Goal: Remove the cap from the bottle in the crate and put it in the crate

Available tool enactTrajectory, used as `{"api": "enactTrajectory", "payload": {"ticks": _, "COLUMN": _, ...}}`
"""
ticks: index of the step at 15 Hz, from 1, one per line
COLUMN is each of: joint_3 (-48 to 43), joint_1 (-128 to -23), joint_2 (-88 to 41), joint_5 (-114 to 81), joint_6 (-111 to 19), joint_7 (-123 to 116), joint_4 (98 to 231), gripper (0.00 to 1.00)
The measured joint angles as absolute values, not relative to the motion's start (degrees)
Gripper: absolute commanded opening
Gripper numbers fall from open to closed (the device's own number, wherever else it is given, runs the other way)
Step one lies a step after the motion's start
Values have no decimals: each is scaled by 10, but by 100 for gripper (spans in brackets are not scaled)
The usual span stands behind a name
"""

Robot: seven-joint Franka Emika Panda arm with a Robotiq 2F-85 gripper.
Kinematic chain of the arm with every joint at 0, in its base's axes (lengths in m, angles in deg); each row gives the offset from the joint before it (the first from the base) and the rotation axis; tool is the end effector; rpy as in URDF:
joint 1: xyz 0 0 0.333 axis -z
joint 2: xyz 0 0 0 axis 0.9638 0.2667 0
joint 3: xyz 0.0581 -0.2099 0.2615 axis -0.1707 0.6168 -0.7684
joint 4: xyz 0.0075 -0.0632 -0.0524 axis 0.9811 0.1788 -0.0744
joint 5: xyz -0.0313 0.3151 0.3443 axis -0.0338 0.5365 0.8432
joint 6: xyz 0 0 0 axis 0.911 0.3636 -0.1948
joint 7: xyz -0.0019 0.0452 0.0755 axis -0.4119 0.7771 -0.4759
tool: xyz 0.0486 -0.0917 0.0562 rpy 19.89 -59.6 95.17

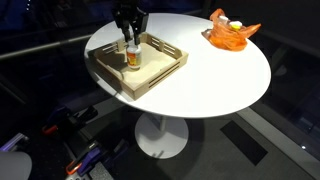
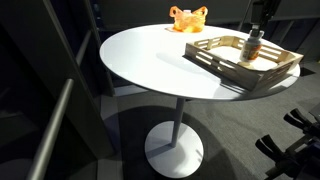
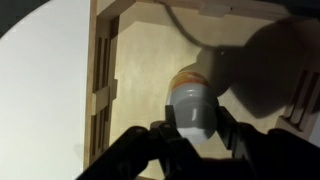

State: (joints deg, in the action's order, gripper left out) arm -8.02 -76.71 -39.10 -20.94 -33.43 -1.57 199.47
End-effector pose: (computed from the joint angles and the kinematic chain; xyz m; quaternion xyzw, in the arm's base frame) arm 0.5727 0.0280 0.3248 0.9960 0.0421 -0.0539 0.0577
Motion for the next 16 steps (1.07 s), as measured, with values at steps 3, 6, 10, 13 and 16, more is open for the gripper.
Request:
{"api": "enactTrajectory", "payload": {"ticks": 3, "joint_3": -80, "joint_1": -767, "joint_2": -391, "joint_5": -219, "joint_6": -299, "joint_7": -98, "joint_4": 1994, "gripper": 19}}
{"api": "enactTrajectory", "payload": {"ticks": 6, "joint_3": -80, "joint_1": -768, "joint_2": -391, "joint_5": -219, "joint_6": -261, "joint_7": -185, "joint_4": 1993, "gripper": 19}}
{"api": "enactTrajectory", "payload": {"ticks": 10, "joint_3": -80, "joint_1": -768, "joint_2": -391, "joint_5": -212, "joint_6": -239, "joint_7": -260, "joint_4": 1992, "gripper": 19}}
{"api": "enactTrajectory", "payload": {"ticks": 13, "joint_3": -80, "joint_1": -768, "joint_2": -391, "joint_5": -206, "joint_6": -245, "joint_7": -272, "joint_4": 1992, "gripper": 19}}
{"api": "enactTrajectory", "payload": {"ticks": 16, "joint_3": -80, "joint_1": -768, "joint_2": -390, "joint_5": -205, "joint_6": -270, "joint_7": -272, "joint_4": 1992, "gripper": 19}}
